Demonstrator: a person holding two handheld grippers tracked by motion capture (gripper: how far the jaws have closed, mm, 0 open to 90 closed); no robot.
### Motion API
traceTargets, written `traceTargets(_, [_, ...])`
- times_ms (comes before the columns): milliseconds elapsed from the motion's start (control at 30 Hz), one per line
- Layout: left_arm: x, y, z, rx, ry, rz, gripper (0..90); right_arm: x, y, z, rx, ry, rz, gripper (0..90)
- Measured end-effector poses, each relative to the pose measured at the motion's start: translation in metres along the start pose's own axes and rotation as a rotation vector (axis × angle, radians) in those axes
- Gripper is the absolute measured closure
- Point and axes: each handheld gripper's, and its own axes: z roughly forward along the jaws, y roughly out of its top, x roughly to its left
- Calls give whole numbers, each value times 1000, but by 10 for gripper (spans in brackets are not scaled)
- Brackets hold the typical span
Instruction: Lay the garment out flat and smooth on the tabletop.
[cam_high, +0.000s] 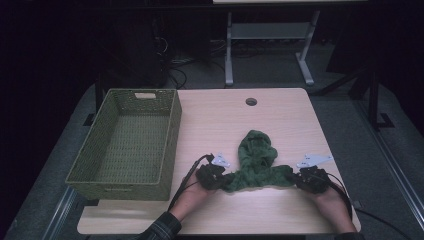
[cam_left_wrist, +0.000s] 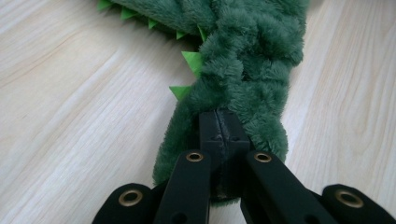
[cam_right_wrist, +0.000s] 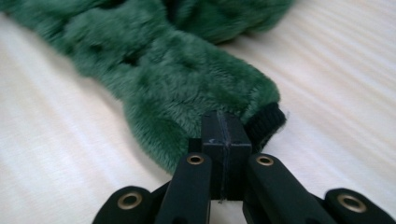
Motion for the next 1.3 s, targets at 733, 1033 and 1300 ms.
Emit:
traceTargets(733, [1,-33,-30,23,-75,-23,888,49,-8,-5,18,164,-39,896])
traceTargets(1033, [-3,-12,-44,-138,-54,48,589,39,4,-20,-68,149,-37,749])
traceTargets(1300, [16,33,-37,-158,-59,17,530,26,20,-8,-86,113,-2,671])
